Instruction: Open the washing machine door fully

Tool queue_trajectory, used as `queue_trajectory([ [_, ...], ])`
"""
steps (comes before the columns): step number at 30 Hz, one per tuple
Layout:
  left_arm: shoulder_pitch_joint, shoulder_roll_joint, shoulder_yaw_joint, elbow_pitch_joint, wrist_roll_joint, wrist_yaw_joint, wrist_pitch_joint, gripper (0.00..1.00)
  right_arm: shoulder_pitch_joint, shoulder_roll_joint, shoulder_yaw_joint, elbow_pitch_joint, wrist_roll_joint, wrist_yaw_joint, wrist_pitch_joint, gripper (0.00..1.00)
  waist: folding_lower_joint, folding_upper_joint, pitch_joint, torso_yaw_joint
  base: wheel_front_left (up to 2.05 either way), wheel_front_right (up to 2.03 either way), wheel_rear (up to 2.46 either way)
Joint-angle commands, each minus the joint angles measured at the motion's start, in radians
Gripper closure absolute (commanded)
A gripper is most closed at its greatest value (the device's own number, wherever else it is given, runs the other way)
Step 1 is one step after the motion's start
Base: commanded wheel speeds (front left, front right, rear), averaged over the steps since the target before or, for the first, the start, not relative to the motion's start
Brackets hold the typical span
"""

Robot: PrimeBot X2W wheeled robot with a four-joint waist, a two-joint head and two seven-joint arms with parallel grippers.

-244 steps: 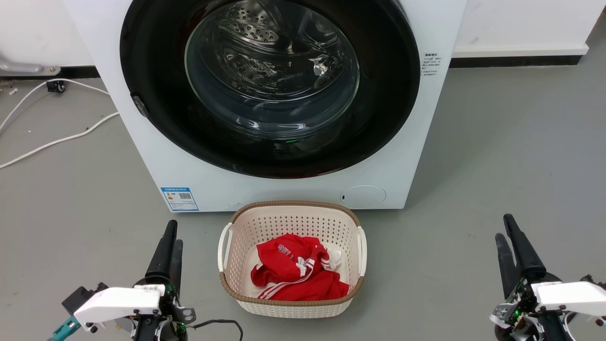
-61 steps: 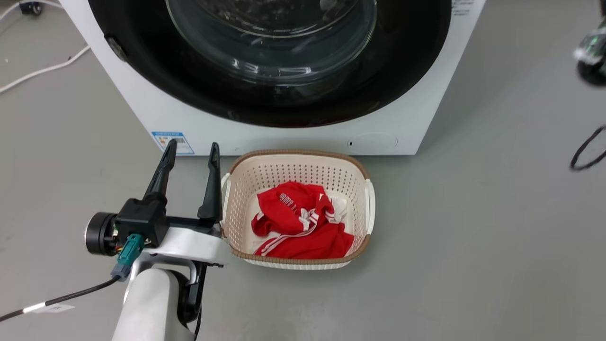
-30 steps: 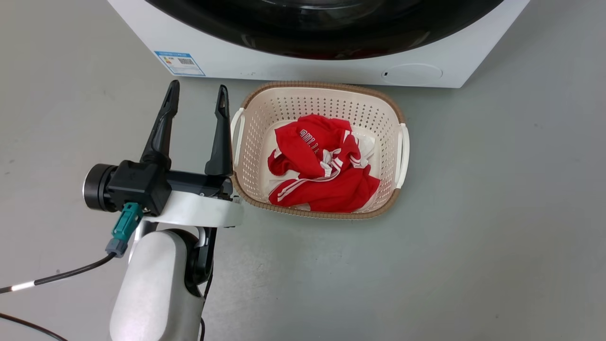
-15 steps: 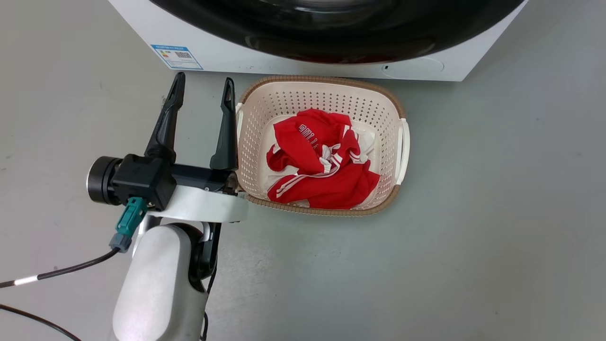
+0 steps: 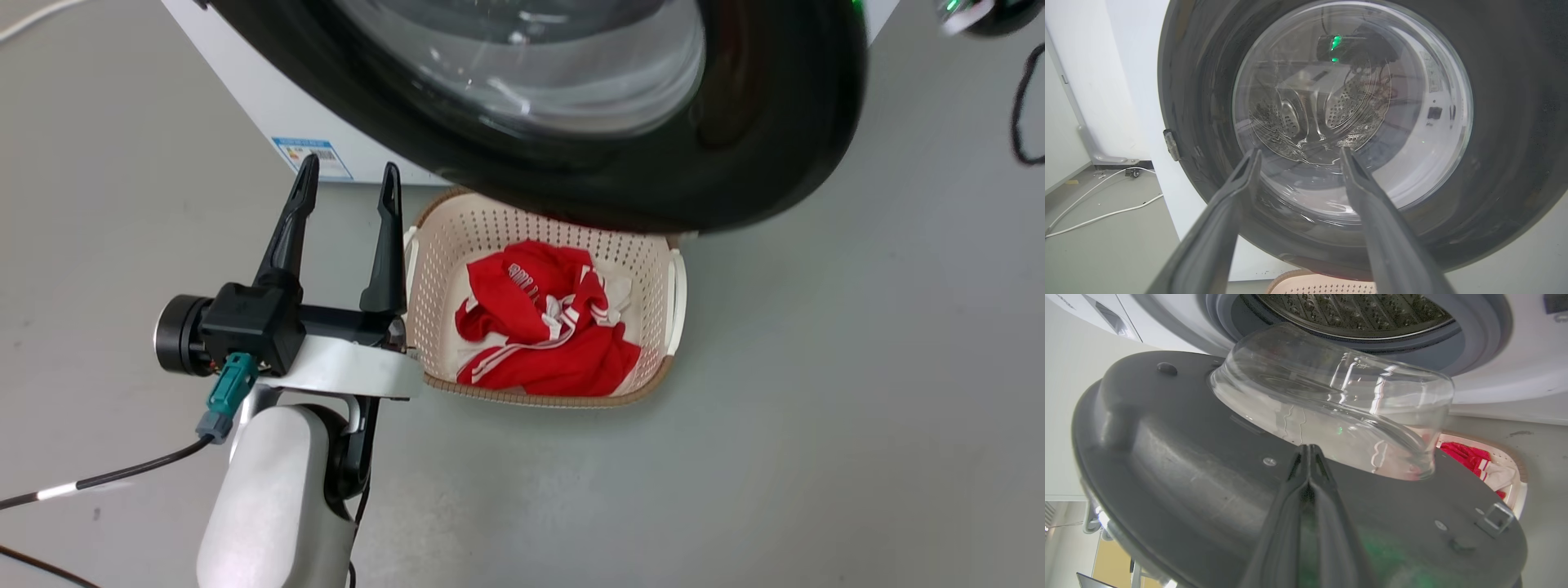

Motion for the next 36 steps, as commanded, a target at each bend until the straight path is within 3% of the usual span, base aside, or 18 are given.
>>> queue_trajectory([
  [1,0.017,0.001,0.005,0.004,0.004,-0.006,-0.003,0.00,0.031,0.016,-0.002,-0.014,0.014,0.000,0.017,1.00,0.0000,0.0000,-0.031,-0.005,0.00,0.00,0.00],
  [25,0.160,0.001,0.020,0.058,0.004,-0.032,-0.003,0.00,0.430,0.162,0.066,-0.289,0.115,0.000,0.215,1.00,0.0000,0.0000,-0.242,0.013,0.00,0.00,0.00],
  [32,0.172,0.001,0.011,0.066,-0.002,-0.027,-0.003,0.00,0.511,0.172,0.111,-0.370,0.153,0.000,0.206,1.00,0.0000,0.0000,-0.260,0.014,0.00,0.00,0.00],
  [36,0.178,0.001,0.012,0.065,-0.005,-0.020,-0.003,0.00,0.554,0.171,0.127,-0.434,0.189,0.000,0.124,1.00,0.0000,0.0000,-0.267,0.010,0.00,0.00,0.00],
])
